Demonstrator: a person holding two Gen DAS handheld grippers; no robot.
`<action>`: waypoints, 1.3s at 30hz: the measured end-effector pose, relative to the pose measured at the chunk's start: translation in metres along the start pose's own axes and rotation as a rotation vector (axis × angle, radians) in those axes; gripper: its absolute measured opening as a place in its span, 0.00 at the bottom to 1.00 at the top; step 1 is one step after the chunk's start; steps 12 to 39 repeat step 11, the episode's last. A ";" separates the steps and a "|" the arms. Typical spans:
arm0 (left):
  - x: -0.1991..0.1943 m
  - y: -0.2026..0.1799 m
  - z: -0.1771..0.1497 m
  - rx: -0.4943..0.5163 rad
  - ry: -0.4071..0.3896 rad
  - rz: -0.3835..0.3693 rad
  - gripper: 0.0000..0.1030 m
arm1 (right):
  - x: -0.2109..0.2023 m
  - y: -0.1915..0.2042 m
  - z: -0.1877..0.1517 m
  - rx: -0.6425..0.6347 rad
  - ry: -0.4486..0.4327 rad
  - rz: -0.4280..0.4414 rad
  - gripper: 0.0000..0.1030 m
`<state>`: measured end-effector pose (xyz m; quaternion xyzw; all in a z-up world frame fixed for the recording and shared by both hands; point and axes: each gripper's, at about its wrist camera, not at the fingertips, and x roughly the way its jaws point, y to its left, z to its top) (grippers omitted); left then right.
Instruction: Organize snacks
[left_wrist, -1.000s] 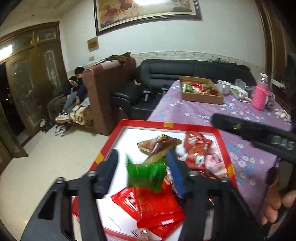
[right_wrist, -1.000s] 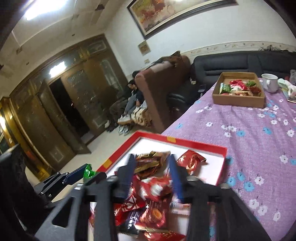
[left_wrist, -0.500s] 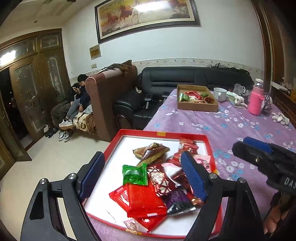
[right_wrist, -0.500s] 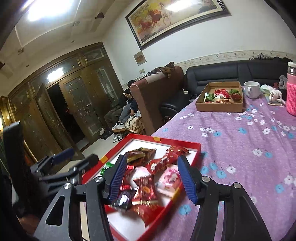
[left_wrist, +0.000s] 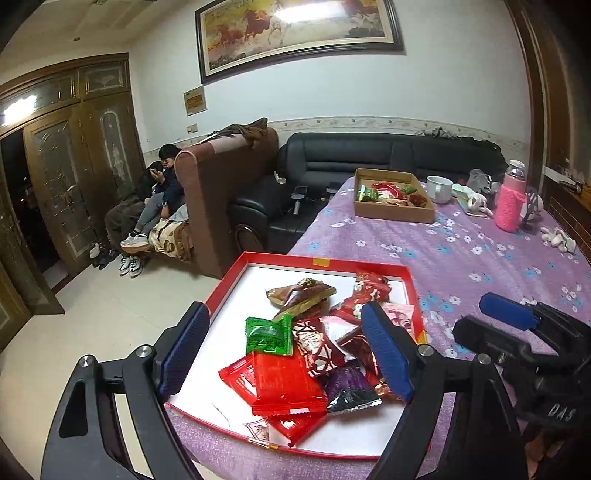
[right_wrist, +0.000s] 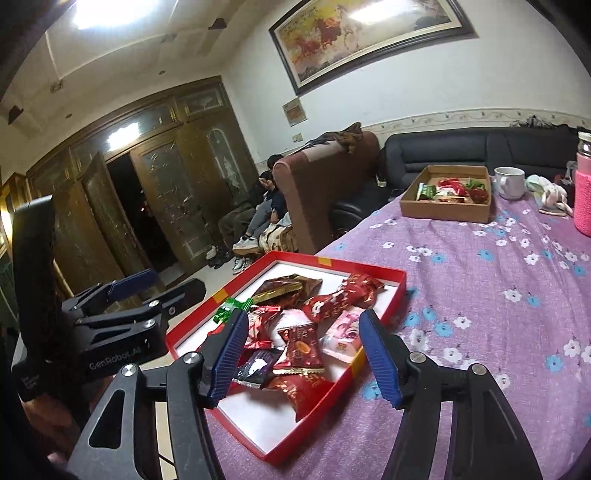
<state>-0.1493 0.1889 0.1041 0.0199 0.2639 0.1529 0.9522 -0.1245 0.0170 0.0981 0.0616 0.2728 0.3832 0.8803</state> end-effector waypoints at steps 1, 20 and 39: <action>0.001 0.002 0.000 -0.002 -0.002 0.003 0.83 | 0.002 0.002 -0.001 -0.012 0.004 -0.004 0.63; 0.006 0.003 -0.002 -0.010 -0.008 -0.004 0.83 | 0.011 0.004 -0.006 -0.020 0.025 0.000 0.63; 0.006 0.003 -0.002 -0.010 -0.008 -0.004 0.83 | 0.011 0.004 -0.006 -0.020 0.025 0.000 0.63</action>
